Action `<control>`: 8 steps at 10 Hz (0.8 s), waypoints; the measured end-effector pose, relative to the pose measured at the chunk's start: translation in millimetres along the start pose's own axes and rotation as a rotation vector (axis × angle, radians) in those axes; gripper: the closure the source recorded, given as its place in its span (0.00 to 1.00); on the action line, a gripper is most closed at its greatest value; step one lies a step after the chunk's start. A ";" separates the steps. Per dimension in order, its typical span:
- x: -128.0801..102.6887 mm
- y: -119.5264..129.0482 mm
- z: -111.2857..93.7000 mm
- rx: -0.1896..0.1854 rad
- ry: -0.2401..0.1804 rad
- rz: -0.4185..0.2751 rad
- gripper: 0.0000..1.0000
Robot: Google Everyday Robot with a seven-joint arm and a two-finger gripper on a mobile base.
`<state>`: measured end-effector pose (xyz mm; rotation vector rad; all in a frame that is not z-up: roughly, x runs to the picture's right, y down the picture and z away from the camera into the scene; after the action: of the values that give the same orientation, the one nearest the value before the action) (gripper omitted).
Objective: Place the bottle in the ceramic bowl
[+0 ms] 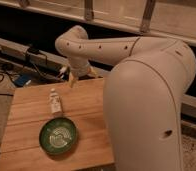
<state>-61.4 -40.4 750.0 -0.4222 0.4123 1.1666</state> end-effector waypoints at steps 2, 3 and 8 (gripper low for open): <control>-0.2 0.3 -0.1 0.000 0.000 -0.001 0.20; 0.2 5.6 2.2 0.001 0.003 -0.026 0.20; -21.5 93.9 20.2 -0.026 0.017 -0.214 0.20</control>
<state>-154.8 -15.4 768.5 -0.4872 0.3575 0.9625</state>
